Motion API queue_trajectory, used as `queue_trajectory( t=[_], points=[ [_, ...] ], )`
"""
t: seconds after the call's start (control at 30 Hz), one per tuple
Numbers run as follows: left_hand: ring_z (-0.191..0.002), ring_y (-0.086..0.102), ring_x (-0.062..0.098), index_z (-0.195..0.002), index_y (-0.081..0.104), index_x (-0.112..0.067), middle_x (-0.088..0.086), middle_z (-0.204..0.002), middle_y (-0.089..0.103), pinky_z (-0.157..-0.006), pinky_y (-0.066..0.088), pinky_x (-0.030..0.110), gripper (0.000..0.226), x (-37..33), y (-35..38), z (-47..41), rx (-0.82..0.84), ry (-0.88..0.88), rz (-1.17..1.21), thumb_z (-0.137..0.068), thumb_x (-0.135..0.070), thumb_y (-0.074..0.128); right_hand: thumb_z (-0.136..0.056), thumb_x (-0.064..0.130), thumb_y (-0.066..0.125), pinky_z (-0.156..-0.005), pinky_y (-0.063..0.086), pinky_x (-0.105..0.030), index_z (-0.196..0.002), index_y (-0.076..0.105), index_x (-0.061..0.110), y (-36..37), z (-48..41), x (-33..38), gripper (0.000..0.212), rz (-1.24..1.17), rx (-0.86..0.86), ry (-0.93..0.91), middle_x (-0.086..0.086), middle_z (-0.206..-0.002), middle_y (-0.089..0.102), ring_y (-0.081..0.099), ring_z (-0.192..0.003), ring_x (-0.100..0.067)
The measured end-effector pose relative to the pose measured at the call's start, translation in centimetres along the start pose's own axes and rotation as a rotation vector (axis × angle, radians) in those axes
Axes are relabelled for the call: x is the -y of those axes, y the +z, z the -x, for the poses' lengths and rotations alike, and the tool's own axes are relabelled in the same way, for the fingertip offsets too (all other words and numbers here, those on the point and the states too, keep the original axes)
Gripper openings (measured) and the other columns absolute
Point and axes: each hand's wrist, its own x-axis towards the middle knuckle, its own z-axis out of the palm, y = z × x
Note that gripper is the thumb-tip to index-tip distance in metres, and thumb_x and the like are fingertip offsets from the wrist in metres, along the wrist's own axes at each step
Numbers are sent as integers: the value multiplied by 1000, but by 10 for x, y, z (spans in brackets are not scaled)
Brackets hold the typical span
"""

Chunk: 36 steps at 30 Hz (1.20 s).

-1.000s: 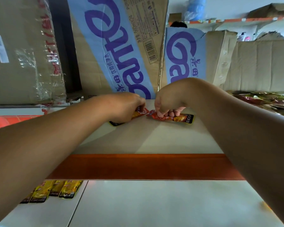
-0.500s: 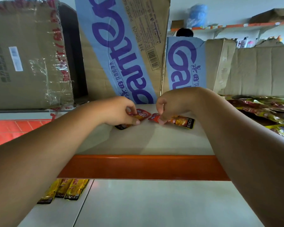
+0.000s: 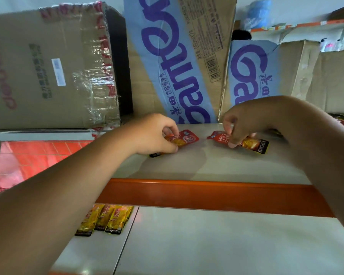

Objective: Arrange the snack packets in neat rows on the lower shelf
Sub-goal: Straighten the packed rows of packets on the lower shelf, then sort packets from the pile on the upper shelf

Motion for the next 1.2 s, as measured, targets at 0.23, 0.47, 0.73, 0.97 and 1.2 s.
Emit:
queue_trajectory(
  t=[0.23, 0.47, 0.73, 0.97, 1.2],
  points=[
    [-88, 61, -6, -105, 67, -41, -23, -94, 63, -71, 45, 19, 32, 55, -25, 49, -271, 16, 118, -78, -36, 84, -74, 46, 84, -87, 54, -41, -94, 64, 33, 15, -2, 81, 32, -82, -270, -106, 8, -103, 64, 62, -94, -15],
    [-86, 60, -13, -102, 69, -35, -24, -92, 67, -71, 44, 13, 28, 150, -52, 121, -479, -62, 180, -77, -36, 82, -75, 41, 84, -88, 53, -39, -92, 65, 26, 45, -22, 219, 30, -180, -384, -226, 6, -104, 66, 63, -95, -16],
    [-79, 55, -24, -112, 72, -26, -21, -90, 63, -70, 36, -4, 34, 299, -79, 240, -667, -195, 212, -80, -23, 83, -69, 37, 87, -81, 52, -37, -87, 66, 20, 93, -69, 404, 32, -197, -434, -312, 1, -93, 65, 62, -89, -21],
    [-84, 62, -7, -124, 66, -27, -13, -99, 67, -68, 42, 2, 42, 395, -82, 322, -641, -359, 193, -85, -30, 81, -75, 39, 82, -61, 39, -27, -94, 63, 21, 156, -107, 522, 32, -232, -355, -356, 4, -91, 60, 56, -84, -19],
    [-91, 66, 13, -124, 67, -25, -8, -97, 69, -83, 56, 30, 48, 471, -38, 358, -637, -520, 163, -81, -40, 82, -80, 35, 80, -67, 47, -35, -91, 57, 20, 242, -148, 575, 30, -366, -238, -354, 0, -89, 60, 57, -79, -20]
  ],
)
